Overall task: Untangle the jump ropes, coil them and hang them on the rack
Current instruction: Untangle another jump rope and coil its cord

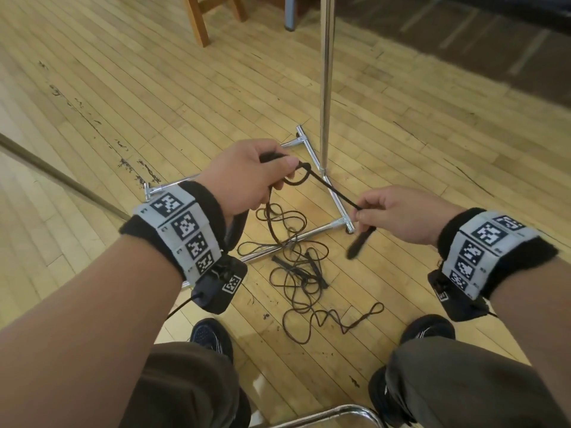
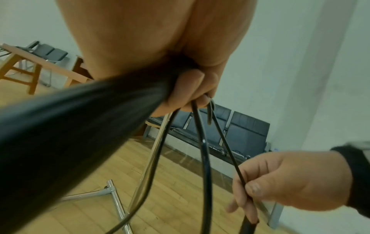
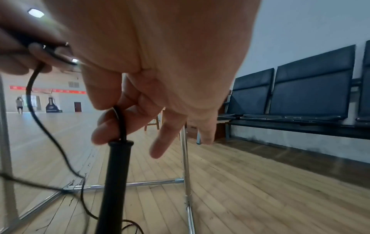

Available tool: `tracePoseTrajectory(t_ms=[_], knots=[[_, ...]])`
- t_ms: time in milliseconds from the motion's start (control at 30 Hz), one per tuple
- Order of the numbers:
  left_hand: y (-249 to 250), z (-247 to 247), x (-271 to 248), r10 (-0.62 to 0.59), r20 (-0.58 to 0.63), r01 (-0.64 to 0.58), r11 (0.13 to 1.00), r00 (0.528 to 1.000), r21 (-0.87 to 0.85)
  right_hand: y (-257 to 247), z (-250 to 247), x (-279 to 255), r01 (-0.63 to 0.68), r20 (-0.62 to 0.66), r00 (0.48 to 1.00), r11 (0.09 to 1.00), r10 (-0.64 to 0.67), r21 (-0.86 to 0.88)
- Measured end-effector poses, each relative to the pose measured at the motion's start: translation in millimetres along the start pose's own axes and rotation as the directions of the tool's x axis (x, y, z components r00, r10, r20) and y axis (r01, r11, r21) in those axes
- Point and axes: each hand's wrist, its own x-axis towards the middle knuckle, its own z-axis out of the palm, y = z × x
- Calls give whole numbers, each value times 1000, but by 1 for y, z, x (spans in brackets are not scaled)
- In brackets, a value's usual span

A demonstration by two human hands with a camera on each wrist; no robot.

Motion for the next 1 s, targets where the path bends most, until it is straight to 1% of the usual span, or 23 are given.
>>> tracePoseTrajectory(t_ms=[33,100,200,267,300,367,433,500,600,667,700,733,800,867,900,933,967,1000], knots=[[0,-1,1,-3,0,3,999,1000,-42,1,0,0,2,-8,1000,1000,-2,20],[0,-5,1,4,-3,-4,987,1000,-158,3,2,1,15,-16,1000,991,-13,132],[1,-11,1,41,-17,-44,924,999,-379,2,2,2,10,-34,999,956,0,292],[2,-17,2,60,-38,-71,878,997,-473,2,2,4,11,-41,999,949,3,315],[2,-18,2,68,-41,-79,869,997,-489,2,2,5,11,-40,999,948,2,319],[1,-17,2,81,-51,-95,881,995,-462,-1,2,6,13,-30,1000,936,-2,352],[-1,-13,2,84,-74,-104,936,994,-337,-6,2,5,28,-28,999,903,-18,428],[-2,-9,3,68,-76,-84,969,995,-231,-15,-1,0,71,-57,997,874,-50,481],[-2,-6,3,42,-51,-53,968,998,-244,-29,-4,-10,159,-140,985,845,-101,511],[-1,-4,2,41,-41,-50,962,998,-268,-34,-5,-13,192,-184,978,782,-101,594],[0,-3,2,42,-33,-49,959,999,-278,-36,-5,-14,207,-208,974,724,-89,658],[0,-2,1,41,-26,-46,957,999,-287,-39,-6,-16,233,-240,968,646,-78,727],[0,-2,1,28,-17,-32,954,999,-298,-44,-8,-18,320,-322,944,456,-74,831],[0,-1,2,-3,-27,-4,962,1000,-274,-49,-11,-22,393,-384,919,295,-89,871],[-1,0,3,-32,-53,19,974,998,-226,-49,-13,-22,405,-393,914,247,-99,880],[-2,1,5,-61,-95,46,987,994,-155,-50,-13,-23,400,-385,917,230,-105,887],[-3,2,6,-83,-139,71,993,987,-90,-50,-11,-23,378,-364,926,257,-102,889],[-5,3,7,-95,-158,86,995,983,-59,-49,-9,-22,342,-334,939,329,-84,880]])
